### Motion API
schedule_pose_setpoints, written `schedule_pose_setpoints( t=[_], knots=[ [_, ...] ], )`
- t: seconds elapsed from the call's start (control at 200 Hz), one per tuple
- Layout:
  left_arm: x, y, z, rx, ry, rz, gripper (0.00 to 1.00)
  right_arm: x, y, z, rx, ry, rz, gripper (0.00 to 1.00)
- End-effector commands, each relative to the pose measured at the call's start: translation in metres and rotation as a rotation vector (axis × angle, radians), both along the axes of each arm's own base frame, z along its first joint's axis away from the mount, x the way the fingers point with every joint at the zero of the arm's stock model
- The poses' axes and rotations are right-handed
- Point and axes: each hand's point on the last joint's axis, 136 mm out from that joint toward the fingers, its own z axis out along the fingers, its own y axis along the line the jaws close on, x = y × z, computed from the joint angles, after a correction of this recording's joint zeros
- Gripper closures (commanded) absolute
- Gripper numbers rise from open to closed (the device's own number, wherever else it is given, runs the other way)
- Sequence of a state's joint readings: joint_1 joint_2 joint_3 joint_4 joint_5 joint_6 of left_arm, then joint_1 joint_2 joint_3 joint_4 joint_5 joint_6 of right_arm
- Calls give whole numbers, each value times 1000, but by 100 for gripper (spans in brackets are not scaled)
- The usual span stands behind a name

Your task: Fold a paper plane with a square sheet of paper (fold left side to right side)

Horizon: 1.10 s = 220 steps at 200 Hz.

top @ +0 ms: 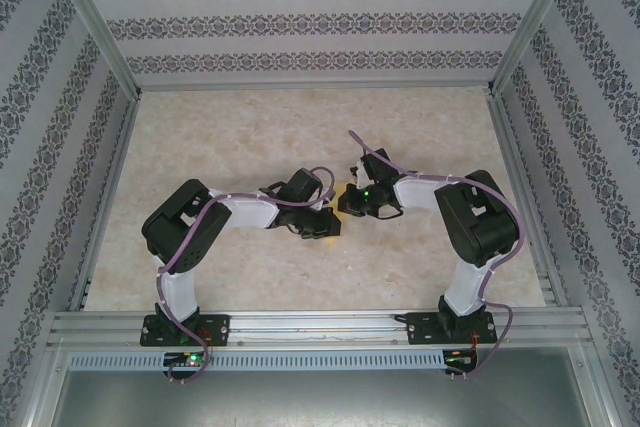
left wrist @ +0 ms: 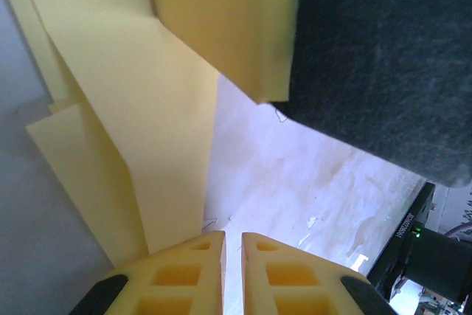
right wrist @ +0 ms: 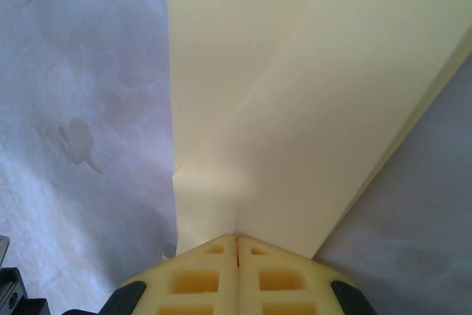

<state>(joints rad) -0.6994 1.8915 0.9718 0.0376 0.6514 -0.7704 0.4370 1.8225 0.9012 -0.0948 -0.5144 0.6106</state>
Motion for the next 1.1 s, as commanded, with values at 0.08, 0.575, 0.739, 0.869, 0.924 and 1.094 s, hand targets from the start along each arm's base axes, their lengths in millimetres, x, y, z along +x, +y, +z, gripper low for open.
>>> schedule_pose_setpoints(
  t=[0.08, 0.575, 0.739, 0.869, 0.924, 1.094],
  knots=[
    [-11, 10, -13, 50, 18, 0, 87, -52, -42, -63, -257, 199, -3, 100],
    [-20, 20, -21, 51, 26, 33, 87, -2, -4, 17, -51, 4, 52, 100],
    [-19, 18, -21, 42, 25, 31, 87, 8, 9, 36, 37, -39, 63, 100],
    [-19, 18, -21, 37, 24, 32, 87, 15, 14, 38, 78, -59, 57, 100],
    [-18, 18, -21, 36, 23, 31, 87, 16, 16, 37, 87, -57, 58, 100],
    [-17, 16, -17, 26, 16, 32, 87, 21, 11, 20, 44, -43, 43, 100]
  ],
)
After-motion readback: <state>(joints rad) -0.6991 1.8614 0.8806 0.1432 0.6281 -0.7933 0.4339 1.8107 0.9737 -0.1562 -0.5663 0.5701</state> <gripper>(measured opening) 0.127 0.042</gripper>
